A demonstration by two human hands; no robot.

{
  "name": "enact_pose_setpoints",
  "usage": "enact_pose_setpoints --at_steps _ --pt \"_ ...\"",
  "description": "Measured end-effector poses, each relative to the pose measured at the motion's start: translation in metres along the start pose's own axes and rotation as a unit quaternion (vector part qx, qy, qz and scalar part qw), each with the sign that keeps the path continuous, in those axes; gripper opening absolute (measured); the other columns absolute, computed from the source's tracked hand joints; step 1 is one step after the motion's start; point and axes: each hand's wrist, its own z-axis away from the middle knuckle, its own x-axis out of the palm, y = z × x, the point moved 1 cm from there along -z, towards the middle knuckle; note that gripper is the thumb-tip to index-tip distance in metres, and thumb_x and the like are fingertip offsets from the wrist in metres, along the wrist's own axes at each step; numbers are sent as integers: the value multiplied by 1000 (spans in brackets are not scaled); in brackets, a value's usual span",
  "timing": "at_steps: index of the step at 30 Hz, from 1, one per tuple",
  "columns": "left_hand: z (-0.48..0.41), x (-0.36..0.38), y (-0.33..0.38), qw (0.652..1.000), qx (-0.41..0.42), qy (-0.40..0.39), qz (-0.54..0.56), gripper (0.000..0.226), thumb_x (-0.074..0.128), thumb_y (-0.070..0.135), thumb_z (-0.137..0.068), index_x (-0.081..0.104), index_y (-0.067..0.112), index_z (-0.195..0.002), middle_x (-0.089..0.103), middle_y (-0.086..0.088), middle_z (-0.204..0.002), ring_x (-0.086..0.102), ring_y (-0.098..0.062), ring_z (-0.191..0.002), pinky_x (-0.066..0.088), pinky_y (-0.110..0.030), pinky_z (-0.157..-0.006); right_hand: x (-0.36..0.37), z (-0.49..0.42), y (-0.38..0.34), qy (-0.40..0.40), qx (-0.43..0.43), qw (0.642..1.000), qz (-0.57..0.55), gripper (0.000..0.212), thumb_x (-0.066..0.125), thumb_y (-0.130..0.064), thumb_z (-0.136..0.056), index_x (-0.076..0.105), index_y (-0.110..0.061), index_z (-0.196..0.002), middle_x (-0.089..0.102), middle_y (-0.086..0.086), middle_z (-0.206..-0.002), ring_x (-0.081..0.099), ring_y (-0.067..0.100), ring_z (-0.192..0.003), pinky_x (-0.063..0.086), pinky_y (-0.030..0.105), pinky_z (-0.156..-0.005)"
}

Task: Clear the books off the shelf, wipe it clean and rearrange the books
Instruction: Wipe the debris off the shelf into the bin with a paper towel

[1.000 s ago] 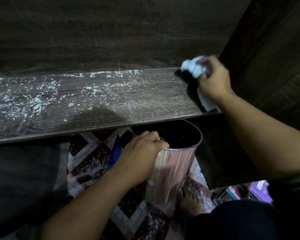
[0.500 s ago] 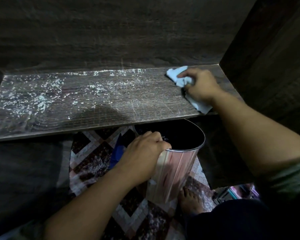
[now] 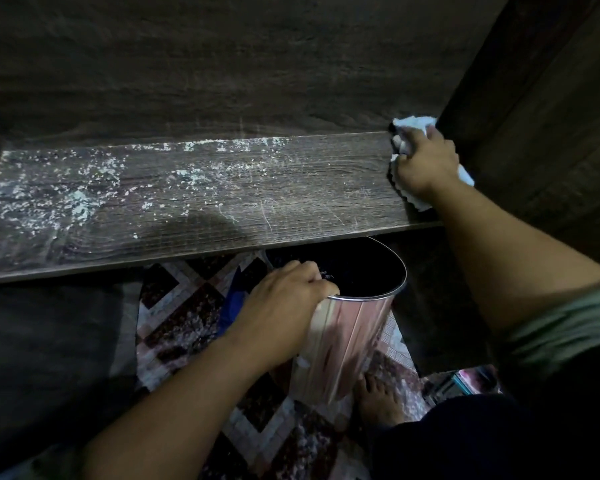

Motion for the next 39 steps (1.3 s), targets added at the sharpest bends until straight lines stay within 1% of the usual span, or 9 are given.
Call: enact_pose_setpoints --at_steps 3,6,8,10,12,21,31,36,39 --pt "-1 0 1 1000 -2 3 -1 43 73 3 -74 67 25 -110 51 5 -91 49 -19 -87 51 -38 -74 2 13 -18 -5 -74 987 -145 48 52 -16 -85 57 -27 -132 54 6 -138 50 21 -126 33 20 -107" --pt "0 0 2 1000 3 8 -1 38 69 1 -76 67 24 -106 51 4 -88 50 -20 -85 51 -39 -72 -9 11 -26 51 -71 958 -273 43 52 -12 -89 58 -25 -130 55 1 -137 51 14 -125 33 14 -106" --pt "2 0 0 1000 3 15 -6 40 71 0 -74 67 25 -106 51 4 -88 50 -20 -84 51 -39 -70 -17 -2 -22 109 -68 977 -171 50 50 -32 -89 47 -30 -139 43 2 -148 42 20 -134 30 32 -114" --pt "3 -1 -1 1000 0 11 -10 41 73 2 -73 67 25 -107 51 4 -89 50 -20 -85 52 -39 -70 -11 -11 -14 30 -31 999 -14 58 40 -52 -92 29 -36 -147 22 5 -158 23 32 -143 19 50 -117" --pt "5 -1 -2 1000 0 -1 -10 42 76 7 -70 67 25 -108 51 4 -89 51 -20 -85 52 -39 -69 5 -11 -10 -50 -10 997 57 60 28 -58 -96 20 -35 -151 11 8 -161 14 35 -146 12 52 -117" --pt "12 -4 -1 1000 3 15 -13 40 71 2 -72 68 26 -104 53 6 -87 53 -18 -83 52 -35 -66 22 19 -66 -59 -170 984 -17 51 36 -40 -89 45 -42 -139 35 1 -154 33 24 -139 25 42 -114" --pt "27 -18 -8 1000 0 27 2 37 70 2 -76 70 23 -106 52 6 -86 51 -19 -80 50 -35 -68 11 69 -85 -22 -233 949 -213 52 44 -15 -74 68 -22 -119 59 9 -128 52 24 -121 36 26 -106" --pt "34 -28 -10 1000 -13 29 0 36 69 3 -76 70 22 -106 52 5 -86 51 -20 -82 51 -36 -72 -11 34 -111 148 -328 931 -65 56 46 -12 -78 57 -15 -133 44 22 -144 47 43 -122 37 46 -103" --pt "35 -33 -11 999 -21 29 -3 34 66 3 -80 68 22 -110 52 4 -90 50 -20 -87 49 -35 -76 -1 12 -127 99 -373 918 90 58 54 -14 -86 44 -16 -143 31 23 -152 40 48 -126 33 54 -104"
